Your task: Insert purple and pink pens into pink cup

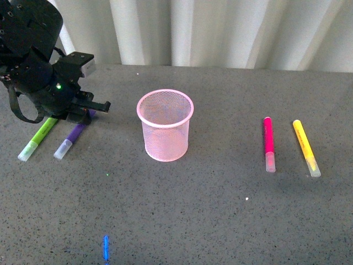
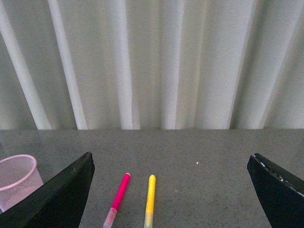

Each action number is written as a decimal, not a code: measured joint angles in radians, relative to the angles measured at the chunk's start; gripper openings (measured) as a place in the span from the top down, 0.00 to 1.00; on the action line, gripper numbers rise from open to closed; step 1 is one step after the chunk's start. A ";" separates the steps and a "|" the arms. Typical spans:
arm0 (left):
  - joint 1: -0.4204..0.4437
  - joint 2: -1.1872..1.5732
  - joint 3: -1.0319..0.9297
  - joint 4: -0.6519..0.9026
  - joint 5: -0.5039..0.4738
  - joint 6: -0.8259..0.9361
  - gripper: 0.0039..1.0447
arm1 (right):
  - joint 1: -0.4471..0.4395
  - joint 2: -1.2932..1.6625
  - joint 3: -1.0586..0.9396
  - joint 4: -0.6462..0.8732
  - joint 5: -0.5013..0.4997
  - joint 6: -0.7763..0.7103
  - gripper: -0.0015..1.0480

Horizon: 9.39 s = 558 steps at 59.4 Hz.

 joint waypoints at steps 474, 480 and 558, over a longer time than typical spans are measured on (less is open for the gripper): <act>0.059 -2.290 -1.376 0.183 -0.022 -0.201 0.97 | 0.000 0.000 0.000 0.000 0.000 0.000 0.07; 0.059 -2.291 -1.376 0.179 -0.022 -0.201 0.85 | 0.000 0.000 0.000 0.000 0.000 0.000 0.07; 0.059 -2.294 -1.376 0.178 -0.023 -0.198 0.06 | 0.243 1.145 0.509 0.474 -0.138 0.044 0.07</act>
